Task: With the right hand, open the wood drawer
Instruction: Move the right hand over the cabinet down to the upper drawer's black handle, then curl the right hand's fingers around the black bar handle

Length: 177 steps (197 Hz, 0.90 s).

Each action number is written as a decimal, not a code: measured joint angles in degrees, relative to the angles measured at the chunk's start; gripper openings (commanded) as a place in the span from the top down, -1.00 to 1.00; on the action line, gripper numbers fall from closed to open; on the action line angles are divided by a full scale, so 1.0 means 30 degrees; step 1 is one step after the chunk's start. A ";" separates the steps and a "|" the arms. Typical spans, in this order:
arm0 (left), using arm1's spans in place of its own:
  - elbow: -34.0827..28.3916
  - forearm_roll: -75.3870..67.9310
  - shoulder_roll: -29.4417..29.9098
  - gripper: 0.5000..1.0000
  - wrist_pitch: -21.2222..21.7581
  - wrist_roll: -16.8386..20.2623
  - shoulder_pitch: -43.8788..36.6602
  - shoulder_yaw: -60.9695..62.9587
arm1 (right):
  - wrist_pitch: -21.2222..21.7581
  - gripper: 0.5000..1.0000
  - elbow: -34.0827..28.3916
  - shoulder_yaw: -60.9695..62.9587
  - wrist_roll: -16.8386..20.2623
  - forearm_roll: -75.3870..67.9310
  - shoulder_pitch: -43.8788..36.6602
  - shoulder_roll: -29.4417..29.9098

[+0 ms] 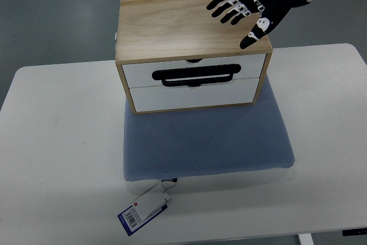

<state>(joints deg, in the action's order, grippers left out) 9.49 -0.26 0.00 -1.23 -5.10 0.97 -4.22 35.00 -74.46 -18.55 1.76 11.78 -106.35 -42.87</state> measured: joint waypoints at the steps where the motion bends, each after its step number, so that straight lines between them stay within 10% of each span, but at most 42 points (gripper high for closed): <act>1: 0.0000 0.0000 0.0000 -1.00 0.0000 0.0000 -0.0001 0.0000 | 0.0000 -0.70 -0.0038 0.0000 0.0000 0.0001 -0.0002 0.0034; 177: 0.0000 0.0000 0.0000 -1.00 0.0000 0.0000 -0.0001 0.0001 | -0.4482 -0.67 -0.0852 -0.4354 0.1605 -0.0003 -0.1810 0.6449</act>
<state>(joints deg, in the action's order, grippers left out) 9.49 -0.26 0.00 -1.23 -5.10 0.96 -4.22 21.55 -77.01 -31.61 6.57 11.78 -111.78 -23.52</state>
